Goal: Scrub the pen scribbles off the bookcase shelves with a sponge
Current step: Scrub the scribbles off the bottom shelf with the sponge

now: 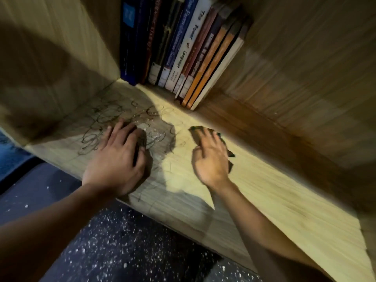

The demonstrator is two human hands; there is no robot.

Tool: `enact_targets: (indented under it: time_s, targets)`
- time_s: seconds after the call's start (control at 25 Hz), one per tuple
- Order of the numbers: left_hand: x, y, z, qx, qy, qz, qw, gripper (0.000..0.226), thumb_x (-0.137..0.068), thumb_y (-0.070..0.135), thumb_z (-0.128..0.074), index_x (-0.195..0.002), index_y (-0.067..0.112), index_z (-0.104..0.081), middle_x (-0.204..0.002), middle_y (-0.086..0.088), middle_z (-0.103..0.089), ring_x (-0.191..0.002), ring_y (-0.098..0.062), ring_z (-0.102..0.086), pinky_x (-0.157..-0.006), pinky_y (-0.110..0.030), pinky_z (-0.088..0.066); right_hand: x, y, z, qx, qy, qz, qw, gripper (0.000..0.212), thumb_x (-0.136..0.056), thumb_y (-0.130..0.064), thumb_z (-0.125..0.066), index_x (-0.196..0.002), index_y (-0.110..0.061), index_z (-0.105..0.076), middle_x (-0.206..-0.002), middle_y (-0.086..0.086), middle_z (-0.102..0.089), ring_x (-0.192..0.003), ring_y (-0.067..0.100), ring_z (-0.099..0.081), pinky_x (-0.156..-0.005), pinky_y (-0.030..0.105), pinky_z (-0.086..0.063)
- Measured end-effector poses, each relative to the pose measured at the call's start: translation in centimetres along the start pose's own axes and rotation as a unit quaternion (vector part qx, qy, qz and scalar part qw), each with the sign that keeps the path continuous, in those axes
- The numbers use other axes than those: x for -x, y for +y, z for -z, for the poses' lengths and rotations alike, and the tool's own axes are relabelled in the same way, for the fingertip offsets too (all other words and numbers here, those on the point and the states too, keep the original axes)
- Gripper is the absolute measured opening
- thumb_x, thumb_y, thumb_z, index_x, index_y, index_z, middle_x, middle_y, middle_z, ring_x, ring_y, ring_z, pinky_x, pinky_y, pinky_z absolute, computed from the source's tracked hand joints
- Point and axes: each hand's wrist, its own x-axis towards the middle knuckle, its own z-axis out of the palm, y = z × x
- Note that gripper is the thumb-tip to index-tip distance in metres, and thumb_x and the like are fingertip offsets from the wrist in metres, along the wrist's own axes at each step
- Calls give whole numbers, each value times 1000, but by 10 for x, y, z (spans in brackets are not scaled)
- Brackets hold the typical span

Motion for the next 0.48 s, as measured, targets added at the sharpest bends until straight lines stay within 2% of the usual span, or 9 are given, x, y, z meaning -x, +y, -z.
enact_targets:
  time_s: [0.08, 0.16, 0.24, 0.28, 0.36, 0.4, 0.44, 0.48]
  targets:
    - [1, -2, -3, -2, 7, 3, 1000, 65, -93, 48, -18, -147, 14, -33, -156, -7, -30, -149, -13, -1, -122, -37, 0, 40, -3, 0, -14, -68, 116, 991, 56, -94, -41, -23, -150, -35, -24, -159, -15, -11, -147, 7, 2, -120, 33, 4]
    - [1, -2, -5, 2, 15, 5, 1000, 64, -94, 47, -20, -145, 13, -35, -154, -9, -33, -149, -15, -4, -122, -39, -2, 57, 37, 13, -21, -72, 153, 985, 53, -96, -45, -24, -148, -39, -25, -158, -18, -14, -147, 4, 1, -120, 31, 2]
    - [1, -3, -6, -7, 14, -1, 1000, 62, -94, 47, -20, -144, 13, -36, -153, -9, -34, -149, -16, -5, -122, -38, -1, 44, 88, 22, -14, -16, 68, 997, 53, -95, -43, -28, -147, -33, -33, -157, -10, -25, -147, 14, -13, -120, 36, -10]
    - [2, -3, -7, -10, 14, 0, 1000, 62, -95, 47, -20, -144, 14, -36, -153, -9, -34, -149, -17, -4, -122, -38, -1, 33, 106, 26, -4, 18, -17, 1000, 54, -94, -41, -29, -146, -28, -35, -155, -3, -31, -145, 19, -20, -119, 38, -15]
    - [1, -4, -8, -6, 20, -1, 1000, 62, -95, 47, -19, -145, 13, -35, -154, -9, -33, -149, -17, -4, -122, -38, -1, 8, 103, 22, 17, 62, -187, 980, 54, -94, -37, -27, -146, -23, -35, -153, 3, -35, -142, 25, -25, -117, 42, -18]
    - [1, -4, -8, -5, 21, -2, 1000, 63, -95, 48, -19, -145, 13, -34, -154, -10, -32, -149, -17, -3, -122, -39, -1, 3, 82, 17, 21, 68, -216, 974, 56, -94, -38, -24, -146, -22, -34, -153, 3, -34, -142, 25, -24, -117, 43, -18]
    - [1, -4, -8, -6, 20, -4, 1000, 64, -95, 48, -19, -145, 12, -34, -154, -10, -32, -149, -17, -3, -122, -39, -1, 8, 59, 12, 21, 67, -190, 979, 57, -93, -38, -22, -146, -22, -34, -154, 1, -32, -142, 24, -23, -118, 44, -16]
    - [2, -5, -7, -6, 20, -1, 1000, 64, -94, 49, -19, -145, 12, -34, -154, -10, -32, -149, -17, -3, -122, -39, -2, 24, 39, 4, 13, 51, -112, 992, 56, -93, -38, -21, -147, -25, -32, -155, -2, -29, -145, 21, -18, -120, 43, -13]
